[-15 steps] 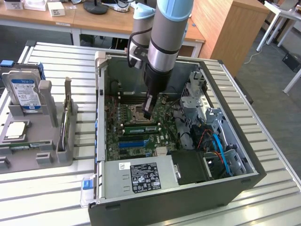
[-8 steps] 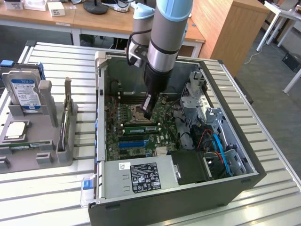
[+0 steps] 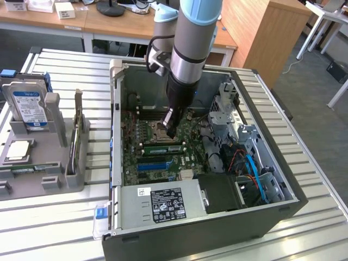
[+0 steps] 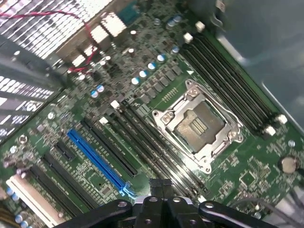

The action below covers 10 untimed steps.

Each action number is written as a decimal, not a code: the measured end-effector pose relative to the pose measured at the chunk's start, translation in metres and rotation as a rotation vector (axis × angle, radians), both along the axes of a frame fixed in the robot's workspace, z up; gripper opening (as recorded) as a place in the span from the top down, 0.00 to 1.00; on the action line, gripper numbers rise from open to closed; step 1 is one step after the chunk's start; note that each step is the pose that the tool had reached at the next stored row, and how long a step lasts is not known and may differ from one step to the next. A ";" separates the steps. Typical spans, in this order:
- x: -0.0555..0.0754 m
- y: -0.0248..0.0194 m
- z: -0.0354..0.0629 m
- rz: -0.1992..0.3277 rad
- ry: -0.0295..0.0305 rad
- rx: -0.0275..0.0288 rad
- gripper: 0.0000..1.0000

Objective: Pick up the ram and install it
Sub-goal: 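Press down the ram until it locks into place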

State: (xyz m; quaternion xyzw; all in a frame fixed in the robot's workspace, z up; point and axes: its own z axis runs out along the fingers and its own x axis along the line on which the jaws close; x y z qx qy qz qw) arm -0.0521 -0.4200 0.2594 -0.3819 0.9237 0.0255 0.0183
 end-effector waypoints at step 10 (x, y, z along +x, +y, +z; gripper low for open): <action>0.000 0.0000 -0.0013 -0.166 0.0000 0.0000 0.89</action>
